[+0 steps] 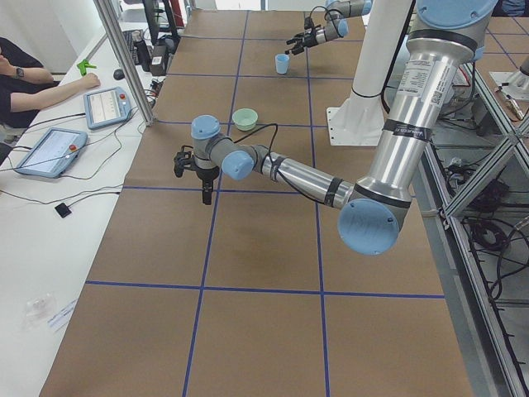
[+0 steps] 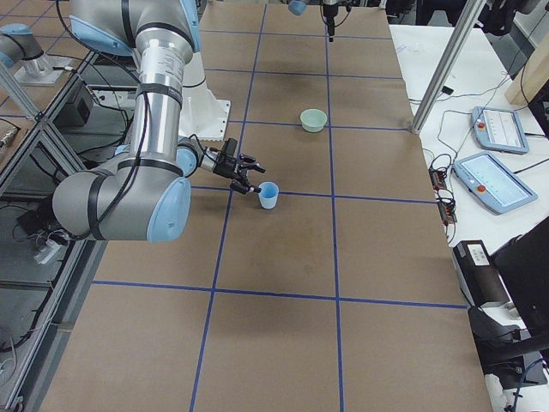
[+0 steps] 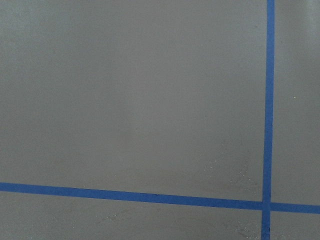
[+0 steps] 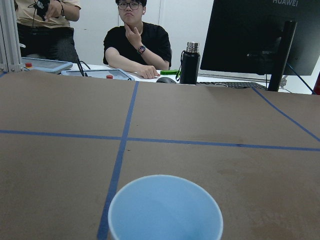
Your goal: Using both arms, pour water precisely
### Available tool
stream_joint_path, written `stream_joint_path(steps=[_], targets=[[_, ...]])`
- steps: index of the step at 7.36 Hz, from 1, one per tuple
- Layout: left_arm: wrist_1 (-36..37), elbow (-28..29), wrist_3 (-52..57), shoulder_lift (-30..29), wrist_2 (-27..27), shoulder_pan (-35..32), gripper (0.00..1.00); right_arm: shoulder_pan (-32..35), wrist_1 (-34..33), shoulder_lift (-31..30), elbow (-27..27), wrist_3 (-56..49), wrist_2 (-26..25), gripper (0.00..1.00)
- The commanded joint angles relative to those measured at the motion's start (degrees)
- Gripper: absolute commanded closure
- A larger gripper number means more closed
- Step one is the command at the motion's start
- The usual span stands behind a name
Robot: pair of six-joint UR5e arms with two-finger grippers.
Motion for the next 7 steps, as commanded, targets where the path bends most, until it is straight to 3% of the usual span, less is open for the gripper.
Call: stream_joint_path(steps=[1,3,5,7], targets=[[-0.2,-0.4,-3.8,-2.4,-0.1,0.2,0.00,8.0,0.2,2.3,4.4,-11.9,6.0,0.00],[0.2,-2.5,-16.1,-7.1,-0.2,5.0,0.00,17.6,0.6,7.8,7.4,-27.1,14.0,0.00],[2.4,-3.4,-28.5,-15.9,-3.2,9.4,0.00,26.1,0.8,16.2,7.1,-40.1,22.6,0.00],[8.4,-3.4,-34.6,-23.2,0.6,16.1,0.00,35.3,9.3,18.6,3.0,-51.9,31.6,0.00]])
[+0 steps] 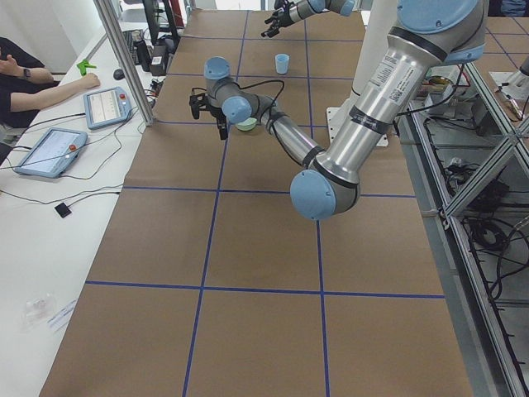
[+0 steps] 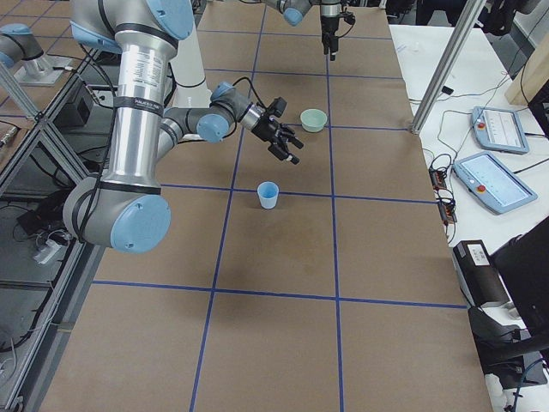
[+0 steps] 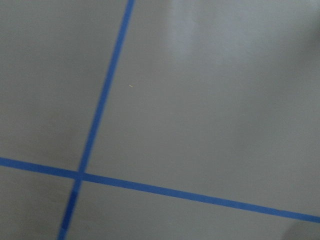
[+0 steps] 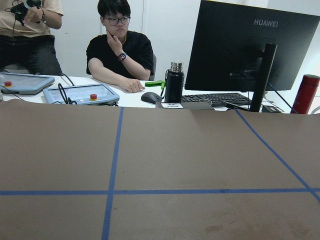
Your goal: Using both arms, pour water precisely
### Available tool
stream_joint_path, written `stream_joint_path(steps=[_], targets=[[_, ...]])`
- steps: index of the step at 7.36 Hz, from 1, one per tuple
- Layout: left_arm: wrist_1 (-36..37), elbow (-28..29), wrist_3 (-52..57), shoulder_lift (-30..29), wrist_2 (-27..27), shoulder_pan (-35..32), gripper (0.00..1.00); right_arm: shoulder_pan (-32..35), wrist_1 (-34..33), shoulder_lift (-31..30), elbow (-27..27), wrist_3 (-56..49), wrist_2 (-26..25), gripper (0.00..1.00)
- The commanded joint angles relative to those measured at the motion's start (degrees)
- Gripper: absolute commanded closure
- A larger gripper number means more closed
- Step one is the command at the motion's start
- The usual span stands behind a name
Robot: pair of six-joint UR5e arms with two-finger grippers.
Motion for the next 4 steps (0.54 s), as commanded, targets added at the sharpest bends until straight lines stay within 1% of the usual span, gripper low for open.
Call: stream_joint_path(steps=[1,2,3,4], targets=[[3.4,0.5,-6.8,-6.6,5.0,8.0,0.00,10.4,11.5,1.6,-7.6,-12.0,8.3,0.00],[3.4,1.3,-7.3,-7.9,5.9,9.4,0.00,17.2,18.8,1.6,-11.5,-19.7,16.3,0.00],[3.2,2.0,-7.3,-8.3,6.2,9.7,0.00,23.5,23.6,1.8,-15.6,-24.1,24.2,0.00],[2.7,3.6,-7.2,-8.4,7.2,11.4,0.00,29.8,24.0,4.0,-18.3,-29.3,32.8,0.00]])
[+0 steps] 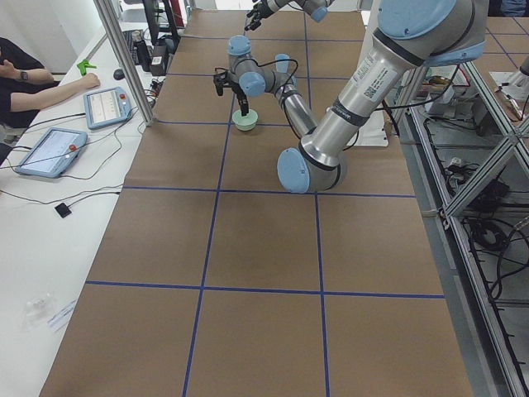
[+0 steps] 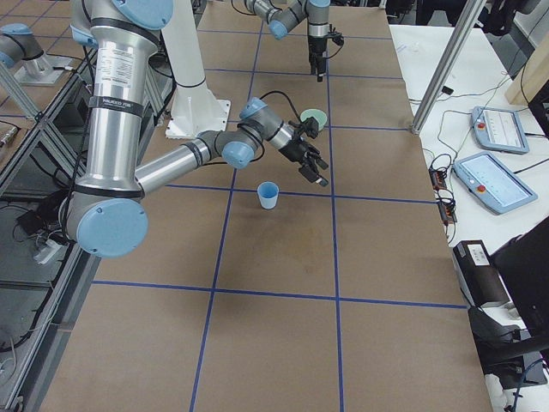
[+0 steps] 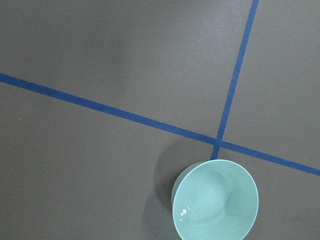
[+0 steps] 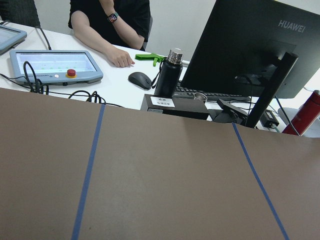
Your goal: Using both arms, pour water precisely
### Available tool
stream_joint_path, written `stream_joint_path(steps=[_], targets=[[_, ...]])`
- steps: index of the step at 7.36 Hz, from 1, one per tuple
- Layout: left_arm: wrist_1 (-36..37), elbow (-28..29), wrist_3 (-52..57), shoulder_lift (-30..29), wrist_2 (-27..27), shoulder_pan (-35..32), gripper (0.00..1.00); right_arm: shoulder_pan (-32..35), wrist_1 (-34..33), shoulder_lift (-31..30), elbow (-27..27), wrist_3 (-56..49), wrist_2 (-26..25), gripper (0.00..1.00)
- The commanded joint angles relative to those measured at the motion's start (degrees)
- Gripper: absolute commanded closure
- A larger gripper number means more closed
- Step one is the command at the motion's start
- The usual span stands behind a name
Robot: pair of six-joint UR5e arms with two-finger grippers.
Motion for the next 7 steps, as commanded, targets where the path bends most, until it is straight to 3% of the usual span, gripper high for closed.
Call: stream_joint_path(steps=[1,3,5,6,7], targets=[[-1.3,3.2,-0.2,-1.2,4.5,4.3,0.00,13.4,3.0,3.6,-7.0,-10.5,19.0,0.00],[-11.2,12.9,-0.2,-2.8,5.8,5.9,0.00,22.9,2.8,5.0,-12.6,-21.2,32.6,0.00],[-14.5,18.1,0.2,-4.2,5.9,5.9,0.00,30.9,1.4,6.0,-19.6,-31.3,46.9,0.00],[-14.6,18.3,0.2,-4.2,5.9,5.9,0.02,33.5,-3.3,7.6,-21.4,-34.2,52.7,0.00],[-14.6,18.7,0.2,-4.2,6.0,5.9,0.15,35.5,-12.0,9.7,-21.5,-39.4,56.9,0.00]])
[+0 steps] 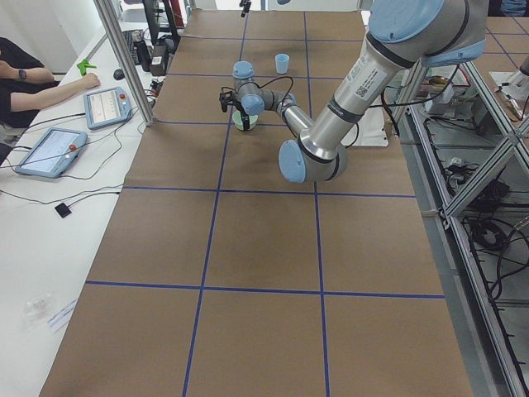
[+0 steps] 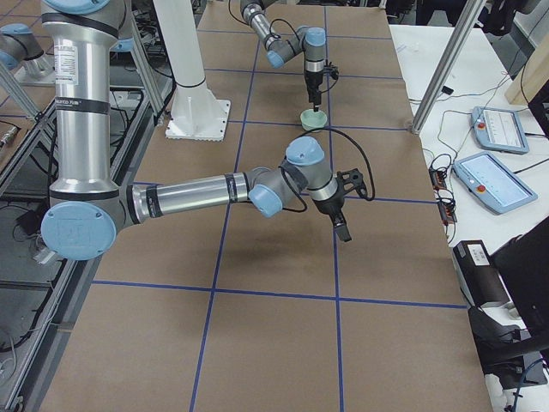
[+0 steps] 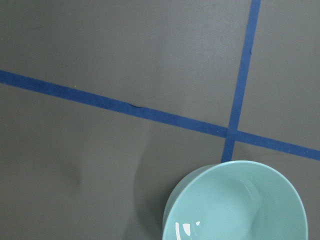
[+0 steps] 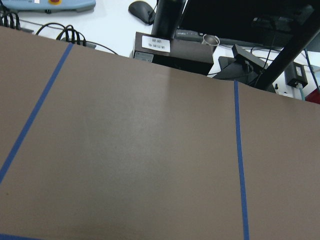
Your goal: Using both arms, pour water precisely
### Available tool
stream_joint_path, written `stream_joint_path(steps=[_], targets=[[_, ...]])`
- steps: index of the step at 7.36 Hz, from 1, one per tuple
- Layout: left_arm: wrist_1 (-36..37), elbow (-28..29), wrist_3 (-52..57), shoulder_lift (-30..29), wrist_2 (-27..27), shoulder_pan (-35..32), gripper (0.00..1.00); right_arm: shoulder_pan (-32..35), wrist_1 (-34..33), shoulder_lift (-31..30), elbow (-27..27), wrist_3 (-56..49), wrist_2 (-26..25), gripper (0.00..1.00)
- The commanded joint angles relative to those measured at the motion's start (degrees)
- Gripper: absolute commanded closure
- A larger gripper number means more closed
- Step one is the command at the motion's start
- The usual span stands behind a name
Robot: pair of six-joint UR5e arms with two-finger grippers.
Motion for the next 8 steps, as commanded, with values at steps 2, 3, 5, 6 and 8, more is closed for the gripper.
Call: stream_joint_path(steps=[2,3,5,6,8], targets=[[-0.5,1.2,0.0,-0.1,0.8,0.5,0.37,4.2,-21.8,5.0,-0.8,-12.4,7.2,0.00],[-0.5,1.3,0.0,-0.1,0.8,0.8,0.43,4.3,-25.3,5.9,-0.7,-13.4,7.2,0.00],[-0.5,1.6,0.0,-0.1,0.8,1.2,0.62,4.3,-25.7,5.7,-1.0,-13.5,8.4,0.00],[-0.5,1.6,0.0,-0.1,0.8,1.3,0.82,4.4,-25.7,5.5,-0.9,-13.5,9.1,0.00],[-0.3,1.4,-0.1,-0.4,0.7,1.2,1.00,4.4,-25.7,5.2,-1.2,-13.5,9.2,0.00]])
